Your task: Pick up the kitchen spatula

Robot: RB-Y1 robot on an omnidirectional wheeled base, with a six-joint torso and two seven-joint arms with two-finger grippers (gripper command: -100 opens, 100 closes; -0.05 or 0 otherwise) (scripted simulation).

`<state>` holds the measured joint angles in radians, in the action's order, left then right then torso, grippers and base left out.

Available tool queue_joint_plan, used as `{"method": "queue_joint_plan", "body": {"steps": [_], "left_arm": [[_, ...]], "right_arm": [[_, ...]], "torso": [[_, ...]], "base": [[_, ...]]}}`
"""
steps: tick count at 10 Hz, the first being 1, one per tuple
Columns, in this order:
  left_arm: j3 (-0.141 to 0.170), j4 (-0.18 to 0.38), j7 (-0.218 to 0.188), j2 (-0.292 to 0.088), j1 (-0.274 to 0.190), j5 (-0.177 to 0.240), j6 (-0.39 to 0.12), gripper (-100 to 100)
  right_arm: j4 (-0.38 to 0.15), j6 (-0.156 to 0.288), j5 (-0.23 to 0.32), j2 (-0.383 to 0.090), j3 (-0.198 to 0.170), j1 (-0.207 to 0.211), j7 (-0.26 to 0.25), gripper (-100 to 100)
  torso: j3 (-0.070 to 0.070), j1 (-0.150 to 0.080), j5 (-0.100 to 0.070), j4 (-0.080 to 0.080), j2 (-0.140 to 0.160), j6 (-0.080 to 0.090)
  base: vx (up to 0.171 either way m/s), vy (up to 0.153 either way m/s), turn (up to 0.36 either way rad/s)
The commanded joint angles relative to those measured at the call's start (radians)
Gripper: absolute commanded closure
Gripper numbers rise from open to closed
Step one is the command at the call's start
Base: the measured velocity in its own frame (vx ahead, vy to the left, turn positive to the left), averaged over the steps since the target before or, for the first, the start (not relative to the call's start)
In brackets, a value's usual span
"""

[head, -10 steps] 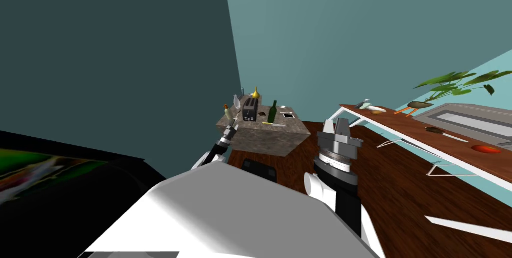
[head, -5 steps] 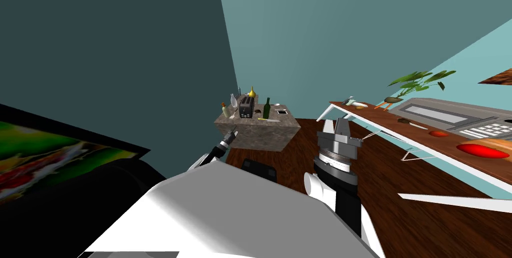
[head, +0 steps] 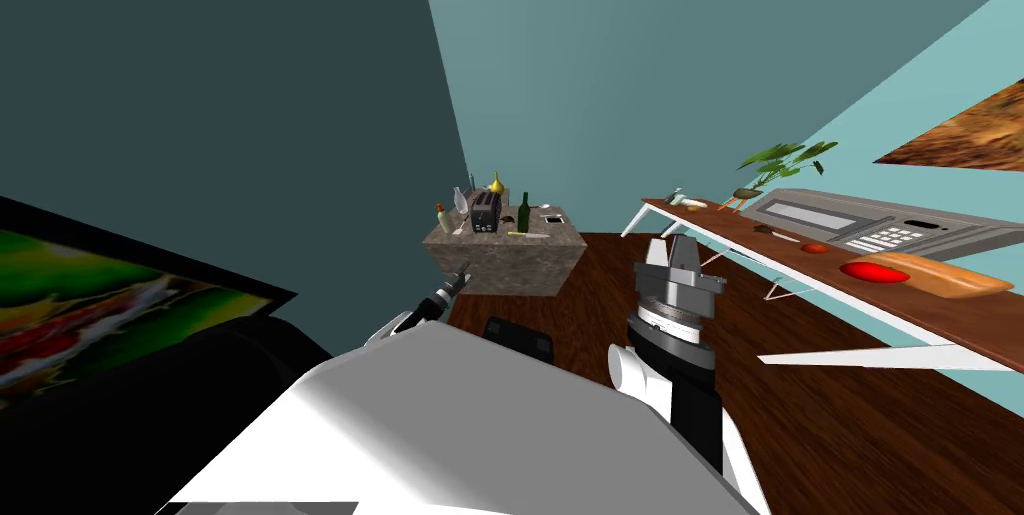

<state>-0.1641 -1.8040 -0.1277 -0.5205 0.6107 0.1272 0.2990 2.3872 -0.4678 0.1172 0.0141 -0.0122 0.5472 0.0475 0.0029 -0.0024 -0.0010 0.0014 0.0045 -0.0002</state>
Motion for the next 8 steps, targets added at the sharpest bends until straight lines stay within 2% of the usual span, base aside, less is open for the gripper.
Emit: {"method": "queue_joint_plan", "body": {"steps": [1, 4, 5, 6, 7, 8], "left_arm": [[-0.011, 0.050, -0.007, -0.050, 0.002, 0.018, -0.024, -100], [-0.021, 0.105, -0.010, -0.130, 0.002, 0.034, -0.042, -100], [-0.021, 0.115, -0.010, -0.130, 0.002, 0.034, -0.042, -100], [-0.032, 0.148, -0.013, -0.176, 0.001, 0.049, -0.060, -100], [-0.032, 0.168, -0.013, -0.191, 0.001, 0.049, -0.060, -100], [-0.043, 0.197, -0.015, -0.232, -0.001, 0.065, -0.078, -100]], "right_arm": [[0.000, 0.000, 0.000, 0.000, 0.000, 0.000, 0.000, 0], [0.000, 0.000, 0.000, 0.000, 0.000, 0.000, 0.000, 0], [0.000, 0.000, 0.000, 0.000, 0.000, 0.000, 0.000, 0], [0.000, 0.000, 0.000, 0.000, 0.000, 0.000, 0.000, 0], [0.000, 0.000, 0.000, 0.000, 0.000, 0.000, 0.000, 0], [0.000, 0.000, 0.000, 0.000, 0.000, 0.000, 0.000, 0]], "torso": [[0.000, 0.000, 0.000, 0.000, 0.000, 0.000], [0.000, -0.001, 0.000, 0.000, 0.000, 0.000], [-0.001, 0.000, 0.000, 0.000, -0.001, 0.000], [-0.001, 0.002, 0.001, 0.000, -0.002, 0.000], [-0.001, 0.001, 0.000, -0.001, -0.002, 0.001], [-0.001, 0.001, 0.000, -0.001, -0.002, 0.000]], "base": [[-0.061, -0.074, -0.135], [-0.051, -0.070, -0.124], [-0.020, -0.027, 0.013], [-0.025, -0.053, -0.220], [-0.026, -0.051, -0.103], [-0.026, -0.071, -0.231]]}}
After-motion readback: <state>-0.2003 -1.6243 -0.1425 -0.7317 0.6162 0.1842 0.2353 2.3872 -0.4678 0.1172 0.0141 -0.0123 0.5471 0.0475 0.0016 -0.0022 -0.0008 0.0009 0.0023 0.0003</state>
